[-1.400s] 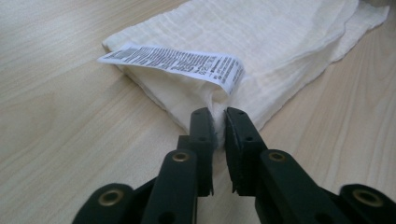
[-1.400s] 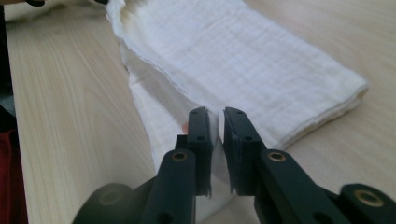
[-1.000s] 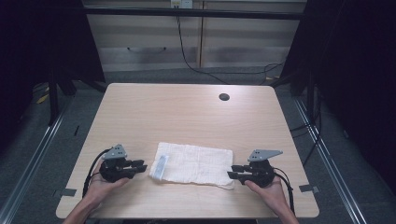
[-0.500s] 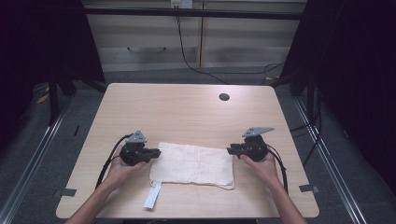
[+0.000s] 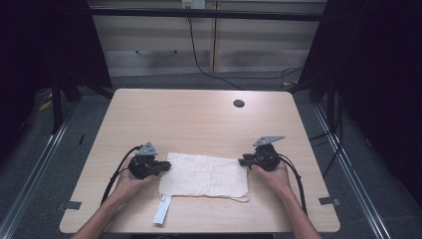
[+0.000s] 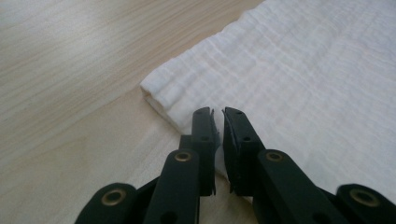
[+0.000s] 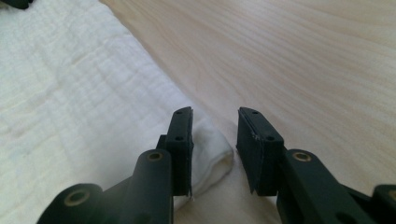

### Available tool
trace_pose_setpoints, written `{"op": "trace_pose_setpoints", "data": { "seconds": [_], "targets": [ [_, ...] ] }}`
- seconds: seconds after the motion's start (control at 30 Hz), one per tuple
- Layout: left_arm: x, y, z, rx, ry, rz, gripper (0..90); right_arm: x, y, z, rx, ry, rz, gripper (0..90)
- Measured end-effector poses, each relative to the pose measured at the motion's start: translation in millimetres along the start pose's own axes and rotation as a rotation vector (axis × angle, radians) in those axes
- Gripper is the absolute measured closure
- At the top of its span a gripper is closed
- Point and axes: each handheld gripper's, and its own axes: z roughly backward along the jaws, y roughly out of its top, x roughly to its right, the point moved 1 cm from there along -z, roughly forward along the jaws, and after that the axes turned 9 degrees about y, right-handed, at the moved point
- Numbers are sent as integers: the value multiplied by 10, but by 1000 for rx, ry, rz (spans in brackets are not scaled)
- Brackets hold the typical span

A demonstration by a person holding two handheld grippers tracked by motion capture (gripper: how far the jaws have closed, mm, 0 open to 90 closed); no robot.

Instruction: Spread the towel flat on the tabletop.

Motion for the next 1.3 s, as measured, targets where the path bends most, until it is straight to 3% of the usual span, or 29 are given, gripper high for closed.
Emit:
{"op": "trace_pose_setpoints", "data": {
  "seconds": [0.17, 0.27, 0.47, 0.57, 0.67, 0.77, 0.83, 0.9, 0.97, 1.03, 1.3],
  "targets": [
    [-3, -35, 23, 7, -5, 16, 828, -43, -9, -45, 5, 8, 22, 781],
    [-1, -48, 47, 2, -14, 5, 828, -64, -3, -57, 0, 6, 16, 855],
    [71, -86, 149, -33, -40, -17, 824, -45, -1, -61, 12, 2, -17, 875],
    [65, -60, 203, -9, -35, -12, 789, -48, 2, -74, 19, 2, -13, 876],
    [-17, 22, 231, 32, -27, 37, 743, -45, 3, -81, 24, 9, -16, 876],
    [-108, 98, 177, 30, -6, 67, 716, -41, 6, -86, 24, 12, -11, 875],
    [-163, 154, 99, 14, 32, 70, 699, -38, 8, -88, 23, 12, -8, 875],
    [-191, 177, 37, 9, 35, 63, 694, -44, 9, -87, 19, 11, -6, 875],
    [-222, 169, -29, 5, 28, 79, 684, -42, 9, -87, 19, 11, -5, 875],
    [-230, 144, -64, -14, 21, 75, 669, -41, 7, -87, 21, 13, -4, 875],
    [-231, 109, -100, -7, -1, 72, 656, -52, 4, -87, 22, 11, -12, 875]
  ]
}}
